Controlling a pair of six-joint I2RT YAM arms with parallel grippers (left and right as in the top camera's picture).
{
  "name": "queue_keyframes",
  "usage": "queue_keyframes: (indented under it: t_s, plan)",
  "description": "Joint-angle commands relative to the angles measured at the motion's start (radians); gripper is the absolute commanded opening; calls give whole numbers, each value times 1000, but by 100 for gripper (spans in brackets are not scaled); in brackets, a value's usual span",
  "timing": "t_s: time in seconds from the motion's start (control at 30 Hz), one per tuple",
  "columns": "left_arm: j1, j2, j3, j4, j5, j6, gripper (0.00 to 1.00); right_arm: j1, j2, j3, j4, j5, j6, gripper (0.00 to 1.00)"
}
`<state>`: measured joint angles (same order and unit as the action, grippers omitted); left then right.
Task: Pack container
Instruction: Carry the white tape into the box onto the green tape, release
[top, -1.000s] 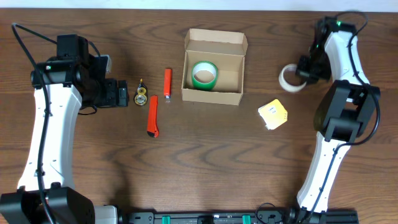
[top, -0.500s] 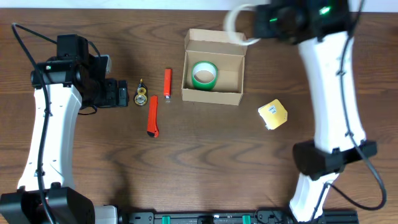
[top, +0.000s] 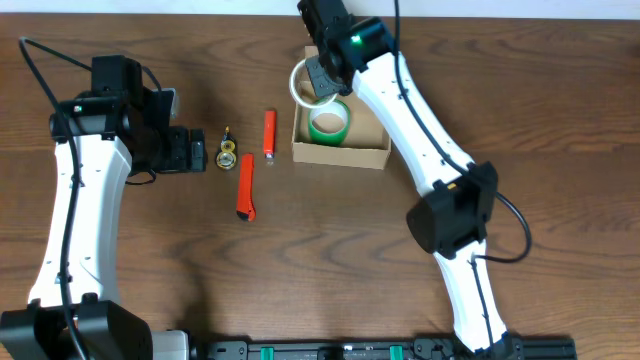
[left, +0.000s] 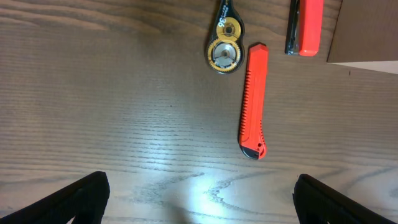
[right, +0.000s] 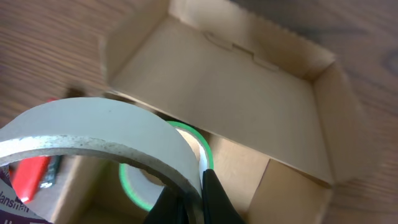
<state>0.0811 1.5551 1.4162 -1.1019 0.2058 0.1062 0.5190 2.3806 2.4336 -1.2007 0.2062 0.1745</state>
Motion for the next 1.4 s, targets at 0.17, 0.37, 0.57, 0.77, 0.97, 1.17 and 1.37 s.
queue_keyframes:
  t_s: [0.17, 0.37, 0.57, 0.77, 0.97, 1.17, 1.37]
  plan:
    - [-1, 8, 22, -6, -4, 10, 95, -5, 77, 6, 3, 18, -4, 1]
    - [-1, 8, 22, -6, -4, 10, 95, -16, 120, 6, -5, 22, -3, 1]
    - [-1, 8, 22, -6, -4, 10, 95, -41, 122, 6, -21, 22, -5, 1]
    - [-1, 8, 22, -6, -4, 10, 95, -43, 76, 8, -39, -5, -42, 1]
    - [-1, 8, 22, -6, -4, 10, 95, -37, 62, 6, -72, -9, -42, 1]
    - [-1, 8, 22, -6, -4, 10, 95, -23, 62, 2, -79, -13, -41, 1]
    - [-1, 8, 22, -6, -4, 10, 95, -14, 62, 2, -93, -25, -41, 1]
